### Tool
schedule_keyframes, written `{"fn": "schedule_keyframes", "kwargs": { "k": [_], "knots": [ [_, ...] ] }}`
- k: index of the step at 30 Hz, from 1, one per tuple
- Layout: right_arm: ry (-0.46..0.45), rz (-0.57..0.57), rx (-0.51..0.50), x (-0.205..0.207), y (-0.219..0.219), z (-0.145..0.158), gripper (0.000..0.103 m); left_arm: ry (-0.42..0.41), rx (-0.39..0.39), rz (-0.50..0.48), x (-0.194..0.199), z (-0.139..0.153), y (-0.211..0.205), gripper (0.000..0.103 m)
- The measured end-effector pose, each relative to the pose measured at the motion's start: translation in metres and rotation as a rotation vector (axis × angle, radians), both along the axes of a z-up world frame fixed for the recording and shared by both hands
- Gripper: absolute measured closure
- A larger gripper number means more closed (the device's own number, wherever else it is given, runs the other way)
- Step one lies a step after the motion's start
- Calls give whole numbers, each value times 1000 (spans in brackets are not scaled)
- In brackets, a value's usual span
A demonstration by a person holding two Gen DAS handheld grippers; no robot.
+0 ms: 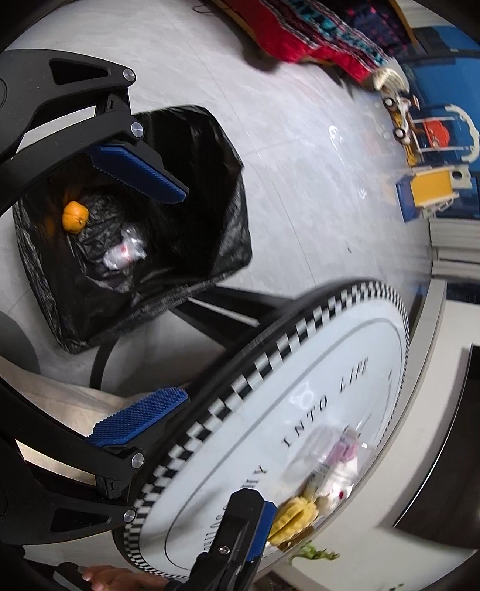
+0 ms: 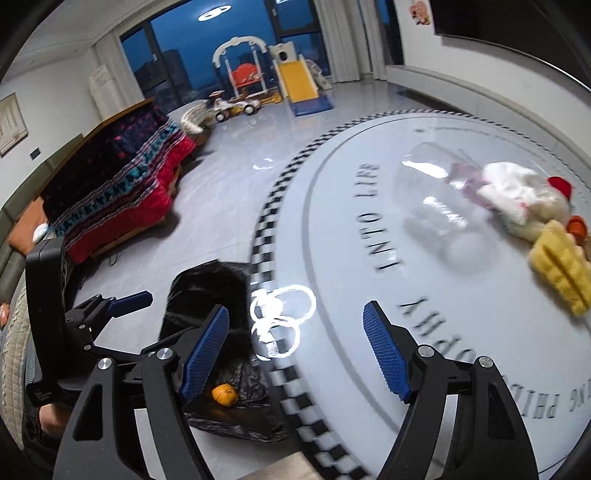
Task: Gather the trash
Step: 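Move both tools back over the table, then grasp the clear plastic jar with the left tool while the right tool grasps the yellow sponge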
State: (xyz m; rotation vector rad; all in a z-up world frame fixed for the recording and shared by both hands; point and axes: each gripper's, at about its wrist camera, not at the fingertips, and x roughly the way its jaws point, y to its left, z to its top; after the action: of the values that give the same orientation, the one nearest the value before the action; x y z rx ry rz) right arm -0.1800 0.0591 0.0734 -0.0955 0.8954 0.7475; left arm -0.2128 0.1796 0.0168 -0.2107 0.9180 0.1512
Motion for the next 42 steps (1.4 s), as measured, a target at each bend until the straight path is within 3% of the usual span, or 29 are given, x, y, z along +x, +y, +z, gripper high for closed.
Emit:
{"fn": "schedule_keyframes", "kwargs": {
  "k": [10,16,24,31,35,36,38,42],
  "knots": [
    [10,-124,11,50,-74,2,26,-11,39,-164,72,16,-63,6],
    [-52,-145,-41,85,-117,14,19,-19,44,-228,114,22,-88,6],
    [-91,-98,-173,133,-148,12,18,-4,70,-293,161,21,-114,6],
    [-108,-14,-324,159,-147,-18,18,-4,114,-318,189,23,-117,6],
    [-99,-4,-331,167,-149,-30,18,3,127,-326,201,20,-116,6],
    [-98,-5,-319,167,-150,-32,19,4,128,-329,204,19,-117,6],
    [-88,5,-289,164,-150,-32,40,8,132,-339,210,17,-118,6],
    [-91,-13,-258,158,-152,-29,48,-12,138,-372,216,14,-123,6]
  ]
}}
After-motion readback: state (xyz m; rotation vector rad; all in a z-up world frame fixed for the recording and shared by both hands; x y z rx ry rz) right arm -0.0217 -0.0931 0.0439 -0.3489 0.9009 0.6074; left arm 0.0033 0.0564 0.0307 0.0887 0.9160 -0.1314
